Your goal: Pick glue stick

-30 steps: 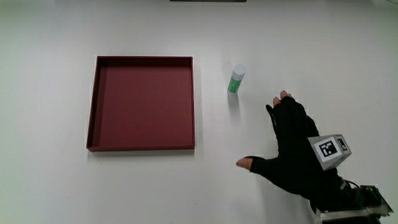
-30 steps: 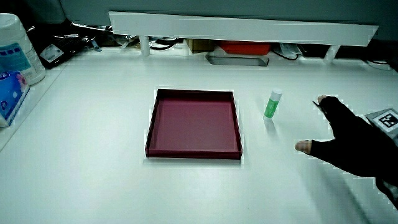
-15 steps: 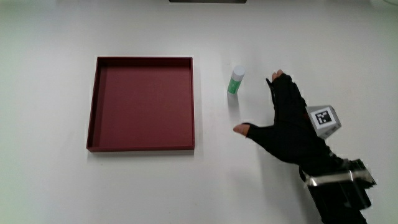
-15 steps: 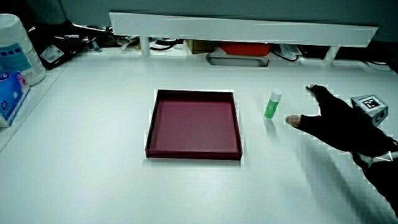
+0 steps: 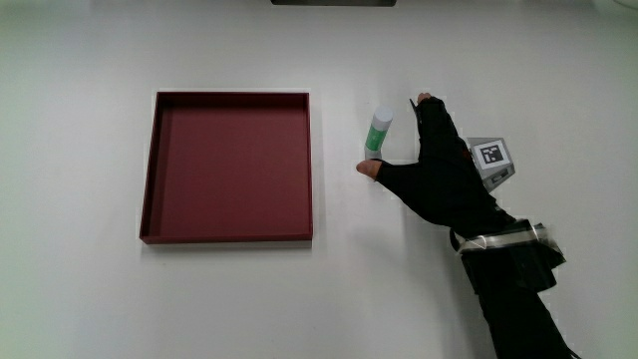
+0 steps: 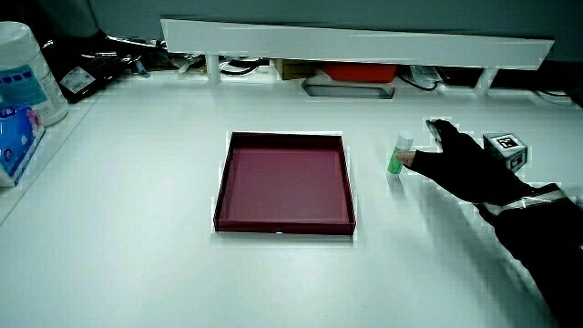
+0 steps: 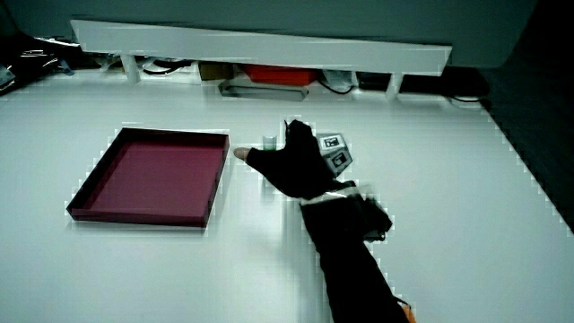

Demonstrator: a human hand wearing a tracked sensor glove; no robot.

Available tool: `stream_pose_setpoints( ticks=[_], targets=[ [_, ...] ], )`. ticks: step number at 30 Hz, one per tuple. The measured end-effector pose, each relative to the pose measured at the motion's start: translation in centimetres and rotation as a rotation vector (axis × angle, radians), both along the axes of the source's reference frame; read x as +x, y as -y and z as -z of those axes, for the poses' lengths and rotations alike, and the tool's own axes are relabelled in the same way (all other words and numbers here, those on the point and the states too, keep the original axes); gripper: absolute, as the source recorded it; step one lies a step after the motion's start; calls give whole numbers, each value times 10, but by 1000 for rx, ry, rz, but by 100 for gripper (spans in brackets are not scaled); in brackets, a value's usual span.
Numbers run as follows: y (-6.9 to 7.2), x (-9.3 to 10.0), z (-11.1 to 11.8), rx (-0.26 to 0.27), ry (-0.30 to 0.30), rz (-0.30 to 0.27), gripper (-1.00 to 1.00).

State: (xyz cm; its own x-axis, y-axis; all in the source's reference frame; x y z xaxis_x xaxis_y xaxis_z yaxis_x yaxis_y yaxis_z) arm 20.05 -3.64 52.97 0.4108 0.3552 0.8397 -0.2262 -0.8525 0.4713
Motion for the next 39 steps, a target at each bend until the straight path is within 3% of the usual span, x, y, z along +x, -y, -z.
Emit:
stream_pose_setpoints(
  ticks=[4,5,6,7,8,10,11,13,14,15,16,18,19,22,23,24,25,26,27,28,29,30,31,33,34,35,39],
  targets=[
    [2,-5,-11,-18,14,-5,0],
    [3,-8,-8,62,-18,-47,0],
    [3,-7,-16,-26,29,-11,0],
    [3,-8,-19,-29,35,-20,0],
    [3,-10,-16,48,-14,-66,0],
    [4,-15,-15,42,0,-60,0],
    [4,-13,-24,-39,27,-24,0],
    [3,-14,-24,39,1,-73,0],
    [2,-16,-16,39,11,-73,0],
    [2,-13,-28,-31,63,-48,0],
    [2,-13,-26,36,19,-104,3],
    [1,-13,-25,44,32,-122,9],
    [1,-11,-31,-22,85,-87,12],
    [-1,-9,-31,-16,106,-132,21],
    [-2,-10,-25,49,61,-176,24],
    [-2,-6,-35,-11,117,-156,27],
    [-3,-5,-35,-2,121,-174,30],
    [-3,-4,-37,3,121,-189,33],
    [-4,-7,-25,59,82,-243,36],
    [-4,-4,-34,60,76,-256,39],
    [-4,-3,-37,3,127,-225,42],
    [-5,-4,-29,58,83,-278,45],
    [-5,-4,-30,70,89,-289,48],
    [-5,-2,-36,14,123,-255,55],
    [-5,-2,-37,25,125,-260,58],
    [-6,-4,-31,76,84,-313,61],
    [-7,-4,-33,83,82,-352,73]
  ],
)
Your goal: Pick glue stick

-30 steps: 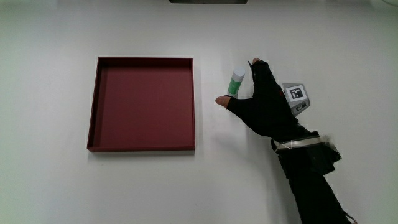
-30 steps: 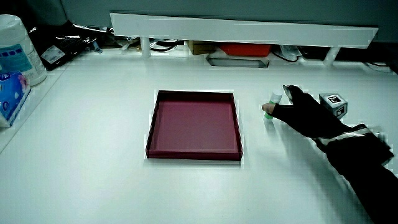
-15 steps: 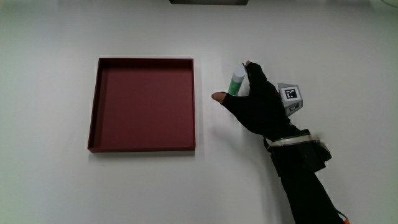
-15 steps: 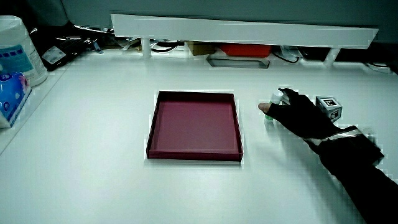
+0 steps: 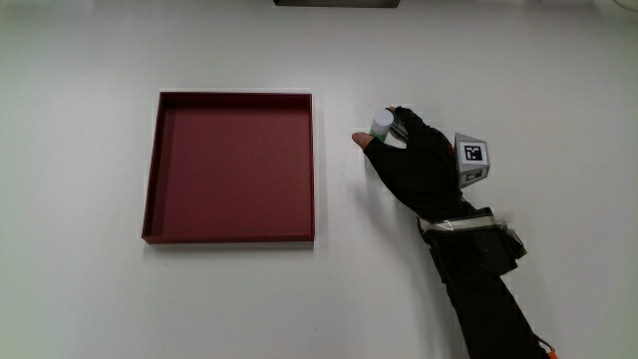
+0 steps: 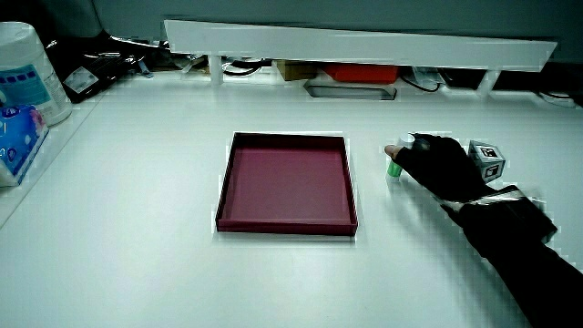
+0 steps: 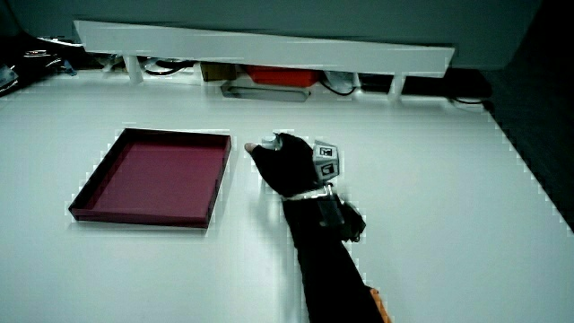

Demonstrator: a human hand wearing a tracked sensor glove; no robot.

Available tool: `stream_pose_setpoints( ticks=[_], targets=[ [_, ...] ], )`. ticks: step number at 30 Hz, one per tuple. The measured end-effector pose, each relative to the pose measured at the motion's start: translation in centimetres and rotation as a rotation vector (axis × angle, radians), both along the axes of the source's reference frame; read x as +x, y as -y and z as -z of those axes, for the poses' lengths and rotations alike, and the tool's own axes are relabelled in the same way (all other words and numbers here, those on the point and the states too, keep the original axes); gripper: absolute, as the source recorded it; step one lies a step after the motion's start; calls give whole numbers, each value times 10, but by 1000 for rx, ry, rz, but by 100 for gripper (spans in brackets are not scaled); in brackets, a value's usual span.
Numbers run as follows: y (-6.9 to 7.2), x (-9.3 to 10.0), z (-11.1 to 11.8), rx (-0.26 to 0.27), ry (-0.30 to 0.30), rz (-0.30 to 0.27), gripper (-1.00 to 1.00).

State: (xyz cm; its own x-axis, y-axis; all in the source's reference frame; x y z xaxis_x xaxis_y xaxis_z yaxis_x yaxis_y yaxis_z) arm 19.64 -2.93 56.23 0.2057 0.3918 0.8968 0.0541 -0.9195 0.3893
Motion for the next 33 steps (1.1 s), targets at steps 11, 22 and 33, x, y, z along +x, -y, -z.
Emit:
stream_pose_setpoints(
  ticks=[11,22,33],
  targets=[
    [-3,4,-4,15,4,-10,100],
    [6,1,22,71,14,43,100],
    [14,-36,61,222,92,155,100]
  ],
)
